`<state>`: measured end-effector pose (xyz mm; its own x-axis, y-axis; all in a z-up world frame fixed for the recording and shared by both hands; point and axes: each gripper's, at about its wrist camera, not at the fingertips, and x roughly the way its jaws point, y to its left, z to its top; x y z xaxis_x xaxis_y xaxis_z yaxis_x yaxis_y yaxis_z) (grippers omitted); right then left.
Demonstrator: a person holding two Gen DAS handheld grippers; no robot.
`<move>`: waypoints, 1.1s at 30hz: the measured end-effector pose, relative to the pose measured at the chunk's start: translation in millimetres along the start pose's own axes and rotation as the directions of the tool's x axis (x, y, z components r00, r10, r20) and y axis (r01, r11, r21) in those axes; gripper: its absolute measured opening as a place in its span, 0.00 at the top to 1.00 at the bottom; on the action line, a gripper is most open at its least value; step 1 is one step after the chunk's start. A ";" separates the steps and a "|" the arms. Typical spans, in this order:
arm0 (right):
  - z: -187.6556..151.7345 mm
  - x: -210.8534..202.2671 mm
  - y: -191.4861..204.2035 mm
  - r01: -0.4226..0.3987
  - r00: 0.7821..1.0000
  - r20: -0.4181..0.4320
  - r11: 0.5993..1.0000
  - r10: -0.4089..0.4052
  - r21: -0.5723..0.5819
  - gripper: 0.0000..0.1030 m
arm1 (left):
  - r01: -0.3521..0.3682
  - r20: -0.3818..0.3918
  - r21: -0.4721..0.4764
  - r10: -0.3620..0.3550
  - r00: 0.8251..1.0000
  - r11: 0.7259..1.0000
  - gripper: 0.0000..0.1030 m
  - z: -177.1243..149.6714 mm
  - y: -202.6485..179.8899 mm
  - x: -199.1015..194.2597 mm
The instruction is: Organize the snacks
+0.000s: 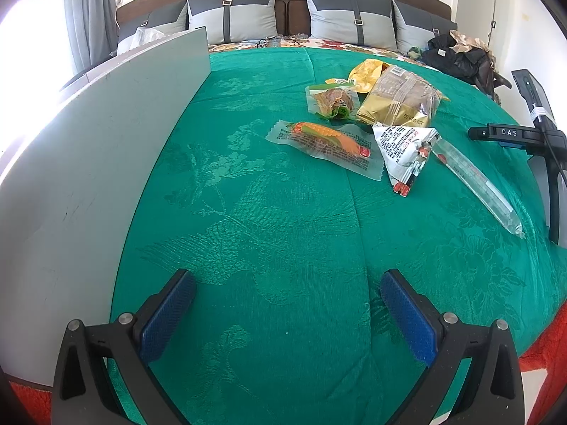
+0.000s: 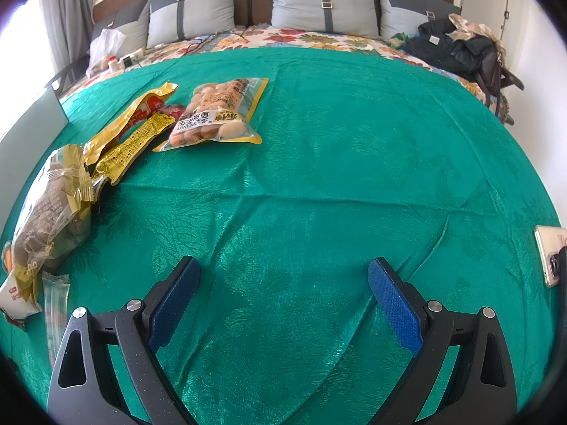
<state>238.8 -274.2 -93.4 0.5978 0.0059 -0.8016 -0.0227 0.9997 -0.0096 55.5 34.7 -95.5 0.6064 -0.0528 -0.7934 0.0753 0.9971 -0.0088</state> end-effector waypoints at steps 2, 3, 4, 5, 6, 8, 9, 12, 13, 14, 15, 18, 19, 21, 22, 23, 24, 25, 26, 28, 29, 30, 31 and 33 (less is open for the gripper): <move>-0.6 -0.1 -0.1 0.000 1.000 0.000 1.000 0.000 0.000 0.05 | 0.000 0.000 0.000 0.000 1.000 1.000 0.00 0.0 0.0 -0.2; 0.0 0.0 0.0 0.000 1.000 0.000 1.000 0.000 0.000 0.05 | 0.000 0.000 0.000 0.000 1.000 1.000 0.00 0.0 0.0 -0.2; 0.0 0.0 0.0 0.000 1.000 0.000 1.000 0.000 0.000 0.05 | 0.000 0.000 0.000 0.000 1.000 1.000 0.00 -0.1 0.0 -0.2; -0.3 -0.1 -0.1 0.000 1.000 0.000 1.000 0.000 0.000 0.05 | 0.000 0.000 0.000 0.000 1.000 1.000 0.00 -0.1 0.1 -0.2; 0.0 0.0 0.0 0.000 1.000 0.000 1.000 0.000 0.000 0.05 | 0.000 0.000 0.000 0.000 1.000 1.000 0.00 0.0 0.1 -0.2; -0.1 0.0 0.0 0.000 1.000 0.000 1.000 0.000 0.000 0.05 | 0.000 0.000 0.000 0.000 1.000 1.000 0.00 0.0 0.1 -0.2; 0.0 0.0 0.0 0.000 1.000 0.000 1.000 0.000 0.000 0.05 | 0.000 0.000 0.000 0.000 1.000 1.000 0.00 0.0 0.0 -0.2; -0.3 -0.1 -0.1 0.000 1.000 0.000 1.000 0.000 0.000 0.05 | -0.001 0.001 -0.001 0.001 1.000 1.000 0.00 0.0 -0.1 -0.2; 0.0 0.0 0.0 0.000 1.000 0.000 1.000 0.000 0.000 0.05 | -0.002 0.003 -0.002 0.002 1.000 1.000 0.00 -0.2 -0.1 -0.3; -0.1 0.0 0.0 0.000 1.000 0.000 1.000 0.000 0.000 0.05 | -0.003 0.004 -0.004 0.003 1.000 1.000 0.00 -0.2 0.1 -0.5; 0.0 0.0 0.0 0.000 1.000 0.000 1.000 0.000 0.000 0.05 | -0.004 0.004 -0.005 0.004 1.000 1.000 0.00 -0.1 0.1 -0.6; 0.1 0.0 0.1 0.000 1.000 0.000 1.000 0.000 0.000 0.05 | -0.002 0.002 -0.003 0.002 1.000 1.000 0.00 0.2 0.0 -0.8; 0.0 -0.1 0.1 0.000 1.000 0.000 1.000 0.000 0.000 0.05 | -0.002 0.001 -0.003 0.002 1.000 1.000 0.00 0.2 0.0 -0.9; 0.2 -0.1 0.2 0.000 1.000 0.000 1.000 0.000 0.000 0.05 | -0.001 0.002 -0.001 0.001 1.000 1.000 0.00 0.3 0.2 -0.9; 0.2 -0.1 0.2 0.000 1.000 0.000 1.000 0.000 0.000 0.05 | -0.001 0.002 -0.002 0.001 1.000 1.000 0.00 0.2 0.2 -0.9; 0.1 -0.1 0.2 0.000 1.000 0.000 1.000 0.000 0.000 0.05 | -0.001 0.002 -0.002 0.001 1.000 1.000 0.00 0.2 0.2 -0.9; 0.3 -0.1 0.3 0.000 1.000 0.000 1.000 0.000 0.000 0.05 | -0.001 0.002 -0.001 0.001 1.000 1.000 0.00 0.2 0.1 -0.9; -0.2 -0.2 0.1 0.000 1.000 0.000 1.000 0.000 0.000 0.05 | -0.001 0.002 -0.002 0.001 1.000 1.000 0.00 0.2 0.2 -0.9; -0.3 -0.2 0.1 0.000 1.000 0.000 1.000 0.000 0.000 0.05 | -0.001 0.002 -0.002 0.001 1.000 1.000 0.00 0.3 0.1 -0.9; 0.2 -0.1 0.3 0.000 1.000 0.000 1.000 0.000 0.000 0.05 | -0.002 0.003 -0.003 0.002 1.000 1.000 0.00 0.5 0.1 -0.6; 0.0 -0.1 0.2 0.000 1.000 0.000 1.000 0.000 0.000 0.05 | -0.002 0.003 -0.003 0.002 1.000 1.000 0.00 0.4 0.2 -0.7; 0.1 -0.1 0.2 0.000 1.000 0.000 1.000 0.000 0.000 0.05 | -0.003 0.004 -0.004 0.003 1.000 1.000 0.00 0.3 0.1 -0.7; -0.3 -0.2 0.1 0.000 1.000 0.000 1.000 0.000 0.000 0.05 | -0.003 0.005 -0.004 0.003 1.000 1.000 0.00 0.3 0.1 -0.8; 0.0 -0.1 0.2 0.000 1.000 0.000 1.000 0.000 0.000 0.05 | -0.002 0.004 -0.004 0.002 1.000 1.000 0.00 0.2 0.4 -0.8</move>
<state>238.7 -274.0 -93.3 0.5978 0.0056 -0.8016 -0.0224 0.9997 -0.0097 55.2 35.1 -94.8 0.6100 -0.0506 -0.7908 0.0709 0.9974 -0.0091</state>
